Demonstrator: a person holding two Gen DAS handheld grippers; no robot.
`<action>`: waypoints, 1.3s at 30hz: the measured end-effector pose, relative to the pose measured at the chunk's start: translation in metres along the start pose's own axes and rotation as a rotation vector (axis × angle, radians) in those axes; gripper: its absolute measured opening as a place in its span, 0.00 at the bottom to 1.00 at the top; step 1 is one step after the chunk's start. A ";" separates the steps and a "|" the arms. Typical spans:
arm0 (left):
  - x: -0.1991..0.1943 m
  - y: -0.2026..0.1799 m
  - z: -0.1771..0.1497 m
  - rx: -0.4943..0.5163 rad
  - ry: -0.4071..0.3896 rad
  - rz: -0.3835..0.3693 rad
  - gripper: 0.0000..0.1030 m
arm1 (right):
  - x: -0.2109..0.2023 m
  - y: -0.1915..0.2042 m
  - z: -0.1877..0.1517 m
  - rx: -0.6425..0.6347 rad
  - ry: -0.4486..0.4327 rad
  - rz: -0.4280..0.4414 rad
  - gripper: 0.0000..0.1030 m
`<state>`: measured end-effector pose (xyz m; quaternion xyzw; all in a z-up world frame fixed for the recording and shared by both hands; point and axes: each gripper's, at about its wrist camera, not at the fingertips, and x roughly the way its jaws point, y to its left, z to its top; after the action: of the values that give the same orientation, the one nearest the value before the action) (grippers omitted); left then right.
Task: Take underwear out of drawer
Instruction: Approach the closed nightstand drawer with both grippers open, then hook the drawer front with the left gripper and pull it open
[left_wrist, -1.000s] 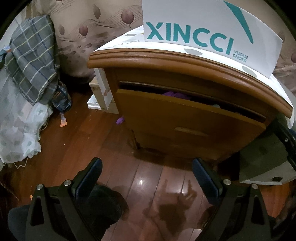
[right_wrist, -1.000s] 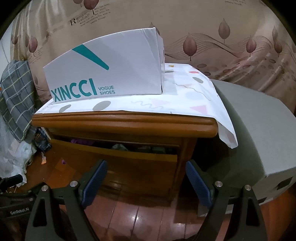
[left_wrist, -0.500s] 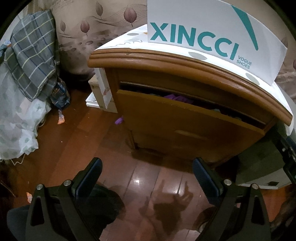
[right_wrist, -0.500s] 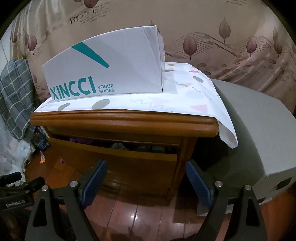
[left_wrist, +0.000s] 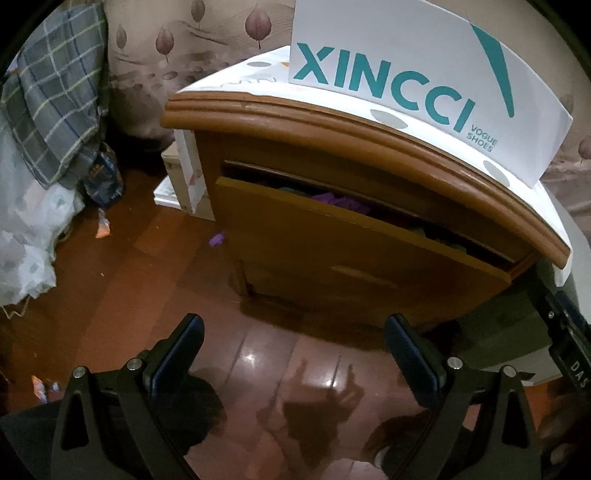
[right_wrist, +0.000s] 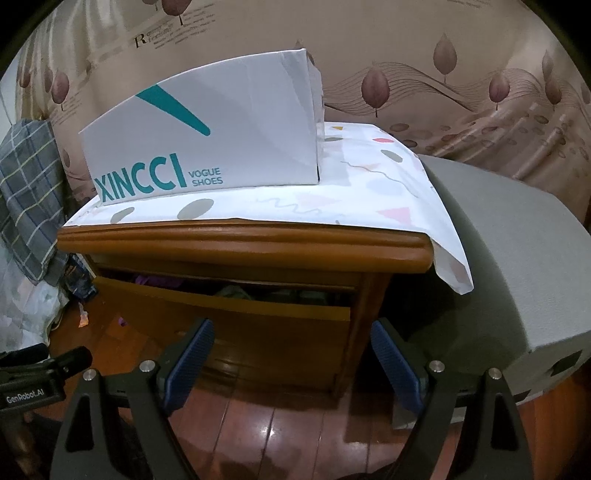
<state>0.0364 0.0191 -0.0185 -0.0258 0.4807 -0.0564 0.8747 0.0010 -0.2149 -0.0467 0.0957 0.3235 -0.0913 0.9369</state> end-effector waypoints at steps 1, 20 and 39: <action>0.001 0.000 0.001 -0.008 0.003 -0.007 0.94 | 0.000 -0.001 0.000 0.002 0.000 -0.003 0.86; 0.030 0.005 0.018 -0.133 -0.005 -0.171 0.94 | -0.005 -0.013 0.006 0.049 -0.012 -0.019 0.86; 0.122 0.046 0.032 -0.597 0.085 -0.424 0.95 | 0.001 -0.017 0.006 0.066 0.016 -0.007 0.86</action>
<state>0.1320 0.0492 -0.1080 -0.3766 0.4956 -0.0944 0.7769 0.0012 -0.2328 -0.0441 0.1260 0.3281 -0.1044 0.9304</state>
